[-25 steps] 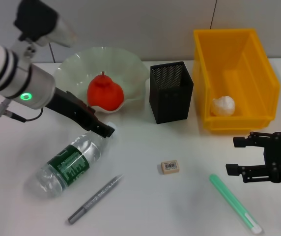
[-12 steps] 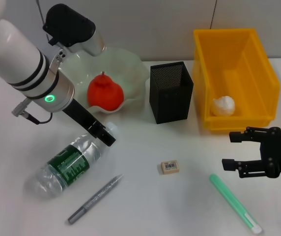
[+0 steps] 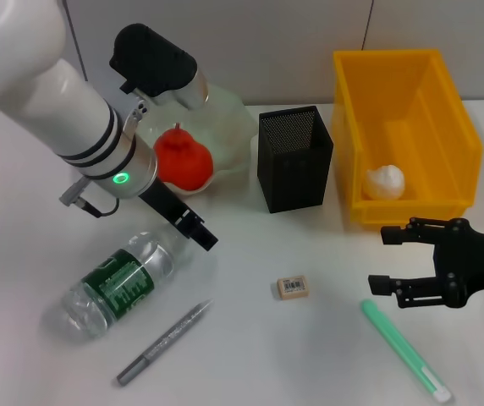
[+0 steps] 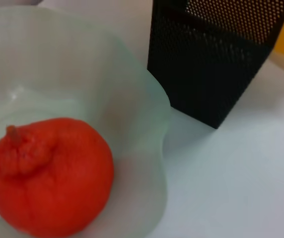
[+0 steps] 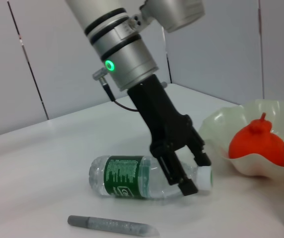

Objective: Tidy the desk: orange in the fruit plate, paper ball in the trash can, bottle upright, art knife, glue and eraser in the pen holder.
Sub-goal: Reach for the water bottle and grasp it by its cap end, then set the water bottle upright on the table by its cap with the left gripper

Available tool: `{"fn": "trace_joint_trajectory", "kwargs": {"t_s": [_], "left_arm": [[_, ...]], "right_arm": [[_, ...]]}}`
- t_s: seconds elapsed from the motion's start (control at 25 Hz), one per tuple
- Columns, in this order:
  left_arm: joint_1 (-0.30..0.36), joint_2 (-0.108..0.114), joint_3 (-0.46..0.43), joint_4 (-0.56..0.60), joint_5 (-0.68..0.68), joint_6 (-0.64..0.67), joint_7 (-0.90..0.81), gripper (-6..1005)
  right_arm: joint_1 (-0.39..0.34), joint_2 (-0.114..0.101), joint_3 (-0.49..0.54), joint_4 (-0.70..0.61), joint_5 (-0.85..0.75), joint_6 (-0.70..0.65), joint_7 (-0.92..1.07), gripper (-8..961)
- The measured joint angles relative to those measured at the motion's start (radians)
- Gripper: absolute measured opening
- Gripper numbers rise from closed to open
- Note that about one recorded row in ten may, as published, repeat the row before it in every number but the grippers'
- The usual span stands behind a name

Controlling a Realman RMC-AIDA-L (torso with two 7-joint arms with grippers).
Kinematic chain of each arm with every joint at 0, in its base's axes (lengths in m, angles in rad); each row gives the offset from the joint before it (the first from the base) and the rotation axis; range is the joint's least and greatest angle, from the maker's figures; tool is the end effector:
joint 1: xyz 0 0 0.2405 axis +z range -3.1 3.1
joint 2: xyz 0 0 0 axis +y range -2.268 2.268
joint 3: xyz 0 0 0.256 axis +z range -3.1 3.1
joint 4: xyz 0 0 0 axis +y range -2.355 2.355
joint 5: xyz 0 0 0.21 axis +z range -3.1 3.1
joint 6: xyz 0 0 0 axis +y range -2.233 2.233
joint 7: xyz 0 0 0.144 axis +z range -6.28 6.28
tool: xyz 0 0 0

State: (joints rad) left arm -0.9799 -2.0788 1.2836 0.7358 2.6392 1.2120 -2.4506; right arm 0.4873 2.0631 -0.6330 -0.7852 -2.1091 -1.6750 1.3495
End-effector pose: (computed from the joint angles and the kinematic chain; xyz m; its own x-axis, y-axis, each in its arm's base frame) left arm -0.1623 0.4252 -0.0494 0.7682 0.6006 -0.2217 0.4653 -0.7616 -0.4510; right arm 0.2755 0.3157 0.0267 0.8613 -0.2809 -0.4234 -0.3813 -0.9081 -0.1731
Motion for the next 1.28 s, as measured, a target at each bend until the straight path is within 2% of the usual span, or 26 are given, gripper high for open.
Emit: {"fn": "trace_joint_trajectory", "kwargs": {"t_s": [0.32,0.76,0.92,1.28], "left_arm": [[-0.035,-0.001,0.019,-0.096,-0.013,-0.097,0.001,775],[-0.040,-0.001,0.043,-0.103,0.004,-0.094,-0.005,773],[-0.033,0.000,0.043,-0.103,0.007,-0.083,-0.007,648],[-0.022,0.000,0.043,-0.081,0.007,-0.079,-0.001,482]], "right_arm": [[0.000,0.009,0.004,0.003,0.000,0.000,-0.014,840],[0.000,0.011,0.006,0.004,0.002,0.000,-0.018,841],[0.001,0.012,0.006,0.005,0.002,0.000,-0.018,840],[0.000,0.012,0.006,0.004,0.003,0.000,-0.018,841]]}}
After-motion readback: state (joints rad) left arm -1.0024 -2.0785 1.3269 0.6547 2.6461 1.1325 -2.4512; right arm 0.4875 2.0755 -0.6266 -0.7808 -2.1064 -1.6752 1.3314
